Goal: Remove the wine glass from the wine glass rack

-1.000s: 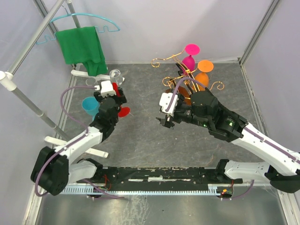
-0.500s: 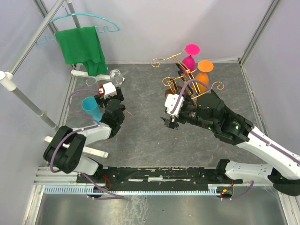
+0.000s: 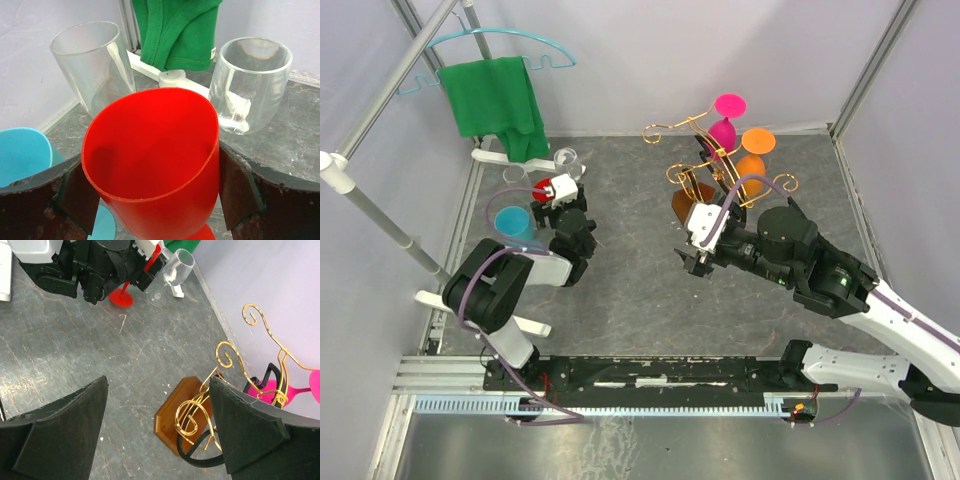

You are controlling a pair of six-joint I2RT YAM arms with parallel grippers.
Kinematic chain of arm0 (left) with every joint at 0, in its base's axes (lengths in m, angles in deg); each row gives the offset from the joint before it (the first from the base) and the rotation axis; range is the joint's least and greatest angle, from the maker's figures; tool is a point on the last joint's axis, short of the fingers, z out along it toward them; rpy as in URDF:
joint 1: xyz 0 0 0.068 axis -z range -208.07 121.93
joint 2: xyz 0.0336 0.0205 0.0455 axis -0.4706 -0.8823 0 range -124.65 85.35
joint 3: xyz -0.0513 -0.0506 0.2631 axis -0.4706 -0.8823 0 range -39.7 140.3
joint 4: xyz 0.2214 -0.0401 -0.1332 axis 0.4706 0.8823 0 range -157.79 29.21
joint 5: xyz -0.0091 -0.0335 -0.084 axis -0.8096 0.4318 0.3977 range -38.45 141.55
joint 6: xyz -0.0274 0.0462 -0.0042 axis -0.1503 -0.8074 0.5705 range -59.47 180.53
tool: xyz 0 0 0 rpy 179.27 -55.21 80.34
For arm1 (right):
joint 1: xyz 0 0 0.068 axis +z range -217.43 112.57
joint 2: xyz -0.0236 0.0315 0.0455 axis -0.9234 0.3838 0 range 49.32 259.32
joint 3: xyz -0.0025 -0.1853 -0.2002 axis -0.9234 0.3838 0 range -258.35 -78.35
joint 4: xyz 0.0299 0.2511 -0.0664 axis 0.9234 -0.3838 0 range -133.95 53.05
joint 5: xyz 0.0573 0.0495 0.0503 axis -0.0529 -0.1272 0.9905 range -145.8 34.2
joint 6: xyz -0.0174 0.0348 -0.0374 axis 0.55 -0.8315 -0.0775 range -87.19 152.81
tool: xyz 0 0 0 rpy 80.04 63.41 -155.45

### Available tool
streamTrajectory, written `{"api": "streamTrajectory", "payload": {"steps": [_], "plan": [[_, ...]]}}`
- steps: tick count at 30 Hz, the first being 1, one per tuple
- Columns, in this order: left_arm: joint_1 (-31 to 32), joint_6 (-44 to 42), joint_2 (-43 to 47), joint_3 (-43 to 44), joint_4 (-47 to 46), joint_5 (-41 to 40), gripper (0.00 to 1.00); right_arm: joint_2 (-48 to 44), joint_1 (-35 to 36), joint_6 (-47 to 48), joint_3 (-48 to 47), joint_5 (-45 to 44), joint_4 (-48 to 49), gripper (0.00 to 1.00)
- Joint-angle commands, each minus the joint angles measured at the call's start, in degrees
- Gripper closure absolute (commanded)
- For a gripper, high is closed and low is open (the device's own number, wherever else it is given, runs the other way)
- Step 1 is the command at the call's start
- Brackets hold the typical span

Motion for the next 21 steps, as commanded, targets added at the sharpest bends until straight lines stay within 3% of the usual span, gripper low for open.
{"api": "streamTrajectory", "payload": {"steps": [1, 8, 16, 21], "plan": [[0.20, -5.02, -3.48, 1.99, -10.97, -3.53, 0.12, -1.36, -0.22, 0.06, 0.72, -2.44, 0.83, 0.11], [0.40, -15.28, -10.65, 2.00, -26.11, -5.69, 0.09, -2.09, -0.44, 0.26, 1.41, -3.70, 0.03, 0.10], [1.11, -14.99, -10.97, 2.62, -25.32, -5.38, 0.00, -1.65, -0.79, 0.27, 1.74, -3.91, 0.29, 0.09], [2.45, -14.62, -10.73, 3.01, -22.64, -5.26, 0.01, -1.27, -0.87, 0.37, 1.91, -3.91, 0.29, 0.09]]}}
